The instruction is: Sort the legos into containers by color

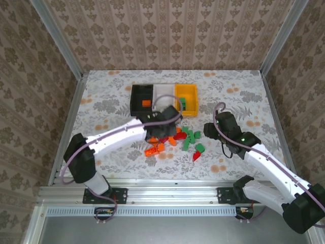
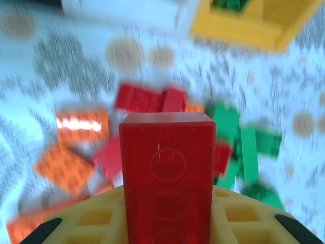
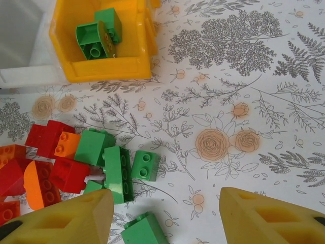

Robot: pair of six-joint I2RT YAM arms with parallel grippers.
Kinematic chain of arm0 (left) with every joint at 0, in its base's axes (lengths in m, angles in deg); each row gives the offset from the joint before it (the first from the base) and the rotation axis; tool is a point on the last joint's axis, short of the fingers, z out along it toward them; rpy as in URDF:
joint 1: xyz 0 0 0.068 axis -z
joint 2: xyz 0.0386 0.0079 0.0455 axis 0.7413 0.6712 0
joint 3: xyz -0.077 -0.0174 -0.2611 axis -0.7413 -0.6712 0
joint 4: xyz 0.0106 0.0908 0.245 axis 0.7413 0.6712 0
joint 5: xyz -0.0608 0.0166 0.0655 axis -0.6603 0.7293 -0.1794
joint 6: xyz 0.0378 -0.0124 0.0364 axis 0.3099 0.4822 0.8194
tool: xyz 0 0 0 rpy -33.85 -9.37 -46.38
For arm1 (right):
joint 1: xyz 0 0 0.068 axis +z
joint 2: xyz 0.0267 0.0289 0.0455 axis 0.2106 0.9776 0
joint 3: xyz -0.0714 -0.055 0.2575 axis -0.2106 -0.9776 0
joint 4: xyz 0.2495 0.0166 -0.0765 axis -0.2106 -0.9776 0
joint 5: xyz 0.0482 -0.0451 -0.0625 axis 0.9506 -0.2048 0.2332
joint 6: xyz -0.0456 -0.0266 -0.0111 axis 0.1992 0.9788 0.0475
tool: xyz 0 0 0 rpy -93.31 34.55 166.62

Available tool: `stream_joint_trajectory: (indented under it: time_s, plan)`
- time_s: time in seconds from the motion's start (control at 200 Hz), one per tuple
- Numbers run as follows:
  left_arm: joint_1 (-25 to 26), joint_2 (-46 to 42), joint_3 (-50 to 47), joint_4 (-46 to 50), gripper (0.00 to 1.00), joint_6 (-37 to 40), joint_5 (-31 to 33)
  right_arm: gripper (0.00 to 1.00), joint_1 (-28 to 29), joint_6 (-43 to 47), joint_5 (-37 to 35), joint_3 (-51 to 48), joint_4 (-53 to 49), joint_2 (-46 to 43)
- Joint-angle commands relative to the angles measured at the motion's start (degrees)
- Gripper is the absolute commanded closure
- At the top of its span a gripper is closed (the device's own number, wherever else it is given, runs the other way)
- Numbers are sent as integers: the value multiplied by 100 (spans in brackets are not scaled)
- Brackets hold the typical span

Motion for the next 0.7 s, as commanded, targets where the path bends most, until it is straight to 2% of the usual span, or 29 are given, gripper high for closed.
stream_joint_trajectory:
  time_s: [0.0,0.155,0.275,0.4,0.445,0.55,0.695]
  plan:
    - [-750,873,1025,174,73,1375,-513,42,-29,-120,149,-126,199,-10]
    - [-1330,2370,2708,452,72,2202,-971,42,-31,-195,309,-126,285,133]
    - [-1496,3451,4073,1168,72,2460,-868,42,-29,-223,352,-128,338,210]
    - [-1566,4019,4930,1528,70,2648,-690,42,-31,-172,389,-96,376,292]
    - [-1583,4142,5104,1691,70,2593,-533,42,-30,-148,384,-70,367,330]
    - [-1653,4218,5036,1733,67,2413,-612,42,-31,-116,397,-13,367,397]
    - [-1680,4150,4992,1692,52,2401,-735,41,-31,-99,444,97,308,435]
